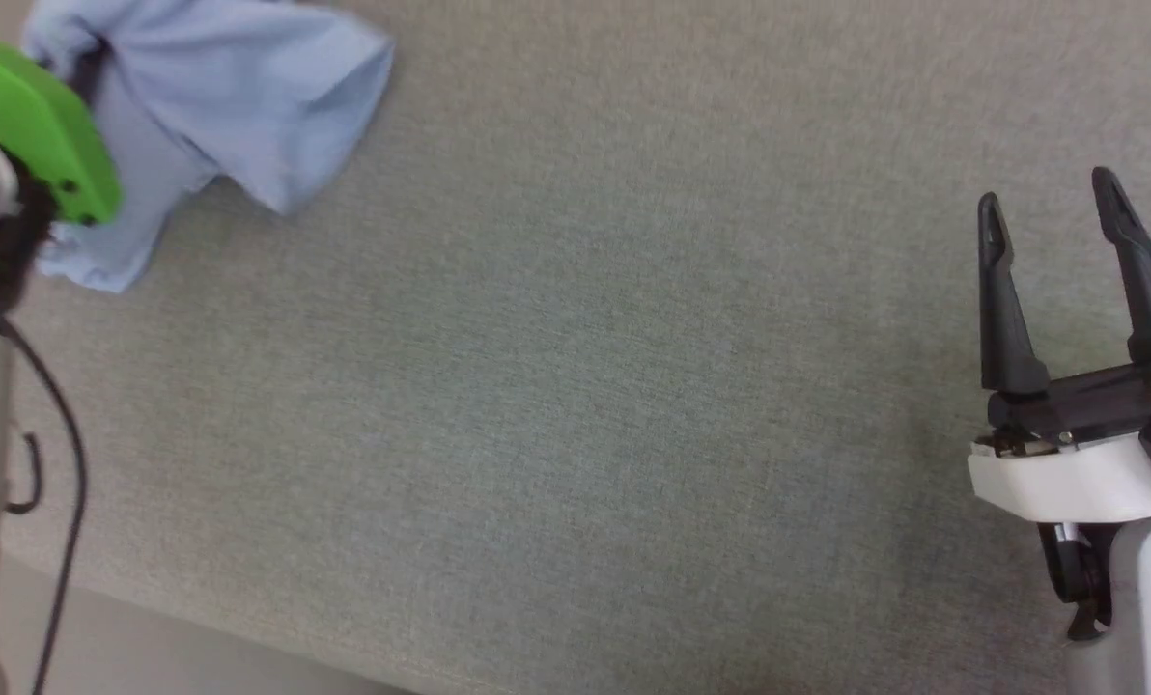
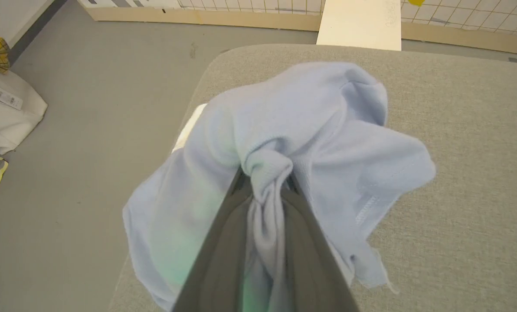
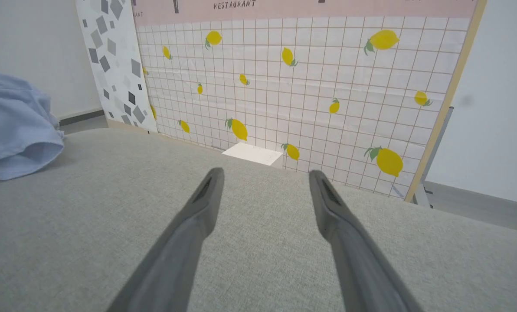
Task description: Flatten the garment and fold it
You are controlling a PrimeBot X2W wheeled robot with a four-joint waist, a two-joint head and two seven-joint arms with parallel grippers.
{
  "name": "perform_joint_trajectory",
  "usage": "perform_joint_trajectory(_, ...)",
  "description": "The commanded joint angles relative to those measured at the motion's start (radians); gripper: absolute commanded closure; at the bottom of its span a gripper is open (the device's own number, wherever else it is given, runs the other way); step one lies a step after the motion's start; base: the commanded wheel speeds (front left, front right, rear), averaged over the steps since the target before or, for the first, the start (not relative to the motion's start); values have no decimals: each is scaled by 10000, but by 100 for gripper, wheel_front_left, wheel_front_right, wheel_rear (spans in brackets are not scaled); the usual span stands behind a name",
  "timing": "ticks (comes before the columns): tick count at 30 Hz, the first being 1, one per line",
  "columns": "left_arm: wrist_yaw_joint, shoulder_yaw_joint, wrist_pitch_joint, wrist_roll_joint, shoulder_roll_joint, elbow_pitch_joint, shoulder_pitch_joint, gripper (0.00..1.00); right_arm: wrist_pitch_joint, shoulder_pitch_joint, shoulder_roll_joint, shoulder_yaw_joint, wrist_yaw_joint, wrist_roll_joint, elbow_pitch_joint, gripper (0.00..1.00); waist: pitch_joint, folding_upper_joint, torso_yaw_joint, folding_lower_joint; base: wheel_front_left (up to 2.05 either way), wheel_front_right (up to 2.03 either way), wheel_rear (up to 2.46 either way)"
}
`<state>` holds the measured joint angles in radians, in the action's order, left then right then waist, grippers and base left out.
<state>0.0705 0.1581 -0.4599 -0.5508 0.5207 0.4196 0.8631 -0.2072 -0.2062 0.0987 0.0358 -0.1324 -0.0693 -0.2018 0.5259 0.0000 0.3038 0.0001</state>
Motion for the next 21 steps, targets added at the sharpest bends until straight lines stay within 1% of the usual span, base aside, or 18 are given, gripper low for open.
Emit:
perform_joint_trajectory(1, 5, -74, 197, 161, 194, -238, 171, 100, -110, 54, -86, 42, 17, 62, 98, 0, -746, 0, -39, -1, 0, 0, 0)
perform_joint_trajectory(4, -10, -87, 338, 366, 474, -706, 393, 100, -212, 200, -207, 158, 17, 110, 279, 0, -1223, 0, -88, -1, 0, 0, 0)
perform_joint_trajectory(6, -6, -46, 265, 425, 562, -1006, 560, 100, -279, 306, -275, 239, 17, 148, 415, 0, -1539, 0, -116, -1, 0, 0, 0)
perform_joint_trajectory(11, 0, 110, -321, 409, 667, -1851, 1078, 100, -417, 544, -415, 319, 17, 262, 729, 0, -2311, 0, -277, -1, 0, 0, 0)
perform_joint_trajectory(15, -91, 269, -911, 336, 570, -2512, 1571, 100, -487, 685, -468, 352, 17, 395, 925, 0, -2852, 0, -528, -1, 0, 0, 0)
perform_joint_trajectory(18, -277, 348, -1166, 297, 371, -2897, 1910, 100, -518, 787, -478, 371, 17, 688, 1078, 0, -3258, 0, -824, -1, 0, 0, 0)
perform_joint_trajectory(21, -285, 574, -1473, 225, 169, -3141, 2092, 100, -534, 916, -481, 485, 17, 934, 1218, 0, -3627, 0, -1121, -1, 0, 0, 0)
